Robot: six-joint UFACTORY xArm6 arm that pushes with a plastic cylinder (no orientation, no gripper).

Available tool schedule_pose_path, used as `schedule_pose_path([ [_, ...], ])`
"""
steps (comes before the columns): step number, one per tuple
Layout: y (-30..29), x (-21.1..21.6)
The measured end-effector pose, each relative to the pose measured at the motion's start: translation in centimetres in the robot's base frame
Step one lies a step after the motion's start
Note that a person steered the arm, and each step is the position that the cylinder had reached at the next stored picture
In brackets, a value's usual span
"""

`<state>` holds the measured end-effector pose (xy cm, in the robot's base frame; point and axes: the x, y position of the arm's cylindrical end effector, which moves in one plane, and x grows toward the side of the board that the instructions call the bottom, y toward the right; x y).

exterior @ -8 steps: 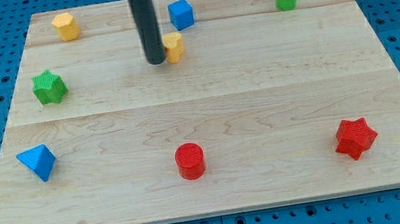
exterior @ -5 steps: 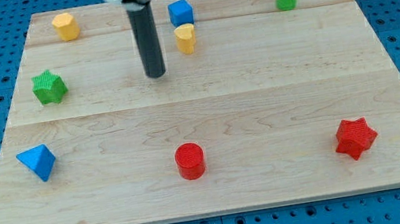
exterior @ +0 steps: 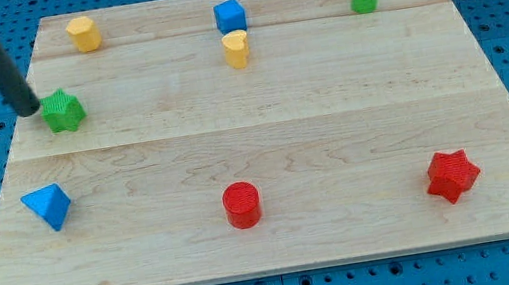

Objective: Move the green star towards center side of the board

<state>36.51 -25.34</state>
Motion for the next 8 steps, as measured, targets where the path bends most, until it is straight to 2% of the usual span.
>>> schedule_pose_path([
  [1, 4.4, 0.2],
  [2, 0.6, 0.3],
  [3, 1.5, 1.9],
  [4, 4.5, 3.0],
  [6, 15.4, 1.0],
  [8, 19.4, 0.6],
])
